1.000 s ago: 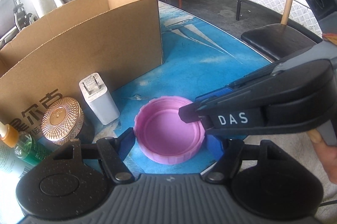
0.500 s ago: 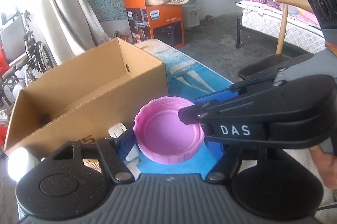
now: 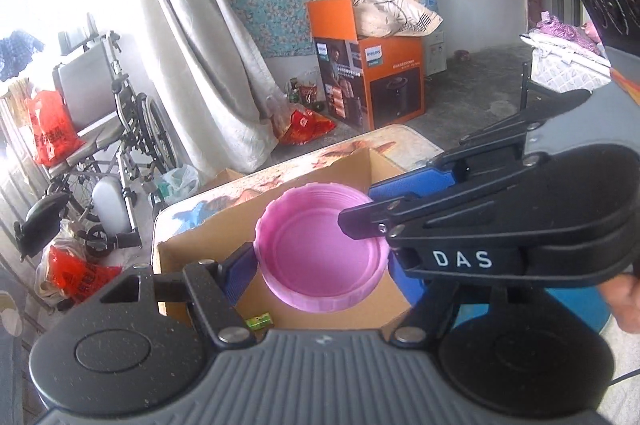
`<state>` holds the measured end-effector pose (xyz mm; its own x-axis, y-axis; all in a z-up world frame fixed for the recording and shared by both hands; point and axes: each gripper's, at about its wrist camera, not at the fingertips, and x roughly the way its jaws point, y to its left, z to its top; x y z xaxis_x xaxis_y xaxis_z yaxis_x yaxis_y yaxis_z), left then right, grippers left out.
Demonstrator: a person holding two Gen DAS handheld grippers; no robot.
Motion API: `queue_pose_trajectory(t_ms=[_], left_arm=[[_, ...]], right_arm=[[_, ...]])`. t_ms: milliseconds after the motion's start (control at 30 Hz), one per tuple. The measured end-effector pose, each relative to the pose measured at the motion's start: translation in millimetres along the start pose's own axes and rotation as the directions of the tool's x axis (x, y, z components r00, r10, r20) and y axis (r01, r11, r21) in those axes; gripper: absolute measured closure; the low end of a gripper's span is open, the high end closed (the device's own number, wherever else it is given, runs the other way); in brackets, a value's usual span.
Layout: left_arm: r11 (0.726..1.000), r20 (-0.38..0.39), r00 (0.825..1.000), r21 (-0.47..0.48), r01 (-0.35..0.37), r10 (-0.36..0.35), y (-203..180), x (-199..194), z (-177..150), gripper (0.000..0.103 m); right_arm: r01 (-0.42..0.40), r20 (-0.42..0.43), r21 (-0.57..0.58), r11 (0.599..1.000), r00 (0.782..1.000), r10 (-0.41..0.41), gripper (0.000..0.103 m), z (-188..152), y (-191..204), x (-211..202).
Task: Organize rigid objects
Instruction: 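Lift the pink lid with the right gripper and lower it into the box, then open the right gripper to release the pink lid in the box, then withdraw the right gripper from the box toward the black tape roll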
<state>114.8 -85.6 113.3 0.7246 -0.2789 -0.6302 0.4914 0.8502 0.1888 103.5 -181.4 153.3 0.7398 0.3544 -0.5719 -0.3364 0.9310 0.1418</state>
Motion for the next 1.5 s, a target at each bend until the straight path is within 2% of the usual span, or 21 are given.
queue_pose_trajectory(t_ms=[67, 133, 200, 267, 367, 467, 600, 733, 833, 933, 1033, 1167, 1233, 1333, 1433, 1500], left_arm=[[0.999, -0.091, 0.996, -0.04, 0.02, -0.024, 18.6, 25.8, 2.6, 0.03], [0.995, -0.182, 0.981, -0.084, 0.046, -0.06, 38.8, 49.7, -2.1, 0.03], [0.99, -0.267, 0.958, -0.123, 0.069, -0.1, 55.9, 70.6, -10.3, 0.03], [0.983, -0.341, 0.93, -0.16, 0.087, -0.137, 68.3, 89.7, -18.5, 0.03], [0.975, -0.427, 0.887, -0.199, 0.098, -0.176, 82.0, 114.2, -28.7, 0.03], [0.975, -0.481, 0.857, -0.203, 0.095, -0.184, 86.5, 128.7, -35.7, 0.03], [0.978, -0.535, 0.826, -0.189, 0.088, -0.178, 87.6, 138.9, -42.5, 0.03], [0.981, -0.568, 0.805, -0.175, 0.083, -0.169, 86.1, 144.7, -45.2, 0.029], [0.982, -0.575, 0.801, -0.167, 0.085, -0.167, 85.1, 143.2, -44.4, 0.029], [0.975, -0.569, 0.798, -0.199, 0.097, -0.195, 88.8, 142.2, -43.2, 0.024], [0.967, -0.569, 0.793, -0.233, 0.1, -0.219, 88.3, 147.4, -41.6, 0.022], [0.96, -0.55, 0.803, -0.261, 0.097, -0.231, 90.7, 142.7, -39.5, 0.022], [0.957, -0.526, 0.818, -0.272, 0.098, -0.233, 92.5, 135.7, -37.2, 0.022], [0.956, -0.475, 0.852, -0.278, 0.09, -0.219, 91.1, 120.2, -31.1, 0.022], [0.955, -0.395, 0.894, -0.277, 0.103, -0.211, 89.3, 95.7, -23.6, 0.021], [0.951, -0.335, 0.916, -0.281, 0.127, -0.221, 88.8, 76.8, -17.8, 0.017]], right_arm=[[-0.037, -0.09, 0.028, 0.999, 0.995, 0.04, 0.08, 13.5, -6.1, 33.8], [-0.069, -0.182, 0.069, 0.995, 0.98, 0.081, 0.08, 20.2, -12.8, 67.6], [-0.097, -0.272, 0.116, 0.988, 0.954, 0.126, 0.08, 20.2, -18.2, 99.8], [-0.117, -0.363, 0.171, 0.978, 0.916, 0.173, 0.08, 15.1, -23.9, 132.1], [-0.127, -0.448, 0.215, 0.968, 0.868, 0.213, 0.079, 6.1, -25.9, 164.7], [-0.128, -0.516, 0.241, 0.962, 0.822, 0.239, 0.079, -6.8, -23.2, 190.4], [-0.128, -0.586, 0.276, 0.953, 0.763, 0.272, 0.079, -17.6, -24.8, 212.2], [-0.133, -0.627, 0.296, 0.946, 0.721, 0.297, 0.079, -25.0, -18.9, 228.9], [-0.132, -0.646, 0.302, 0.944, 0.7, 0.305, 0.078, -27.4, -16.9, 237.9], [-0.127, -0.648, 0.313, 0.941, 0.696, 0.31, 0.076, -28.4, -17.7, 241.0], [-0.125, -0.636, 0.337, 0.933, 0.701, 0.323, 0.076, -28.2, -20.8, 242.2], [-0.129, -0.607, 0.361, 0.924, 0.719, 0.337, 0.076, -26.6, -23.0, 237.2], [-0.139, -0.573, 0.378, 0.915, 0.741, 0.35, 0.075, -22.1, -30.4, 225.4], [-0.16, -0.504, 0.41, 0.898, 0.781, 0.369, 0.074, -15.0, -42.3, 202.1], [-0.189, -0.414, 0.458, 0.869, 0.82, 0.396, 0.074, -8.3, -55.7, 173.0], [-0.208, -0.349, 0.479, 0.853, 0.846, 0.403, 0.074, -3.9, -63.9, 147.3]])
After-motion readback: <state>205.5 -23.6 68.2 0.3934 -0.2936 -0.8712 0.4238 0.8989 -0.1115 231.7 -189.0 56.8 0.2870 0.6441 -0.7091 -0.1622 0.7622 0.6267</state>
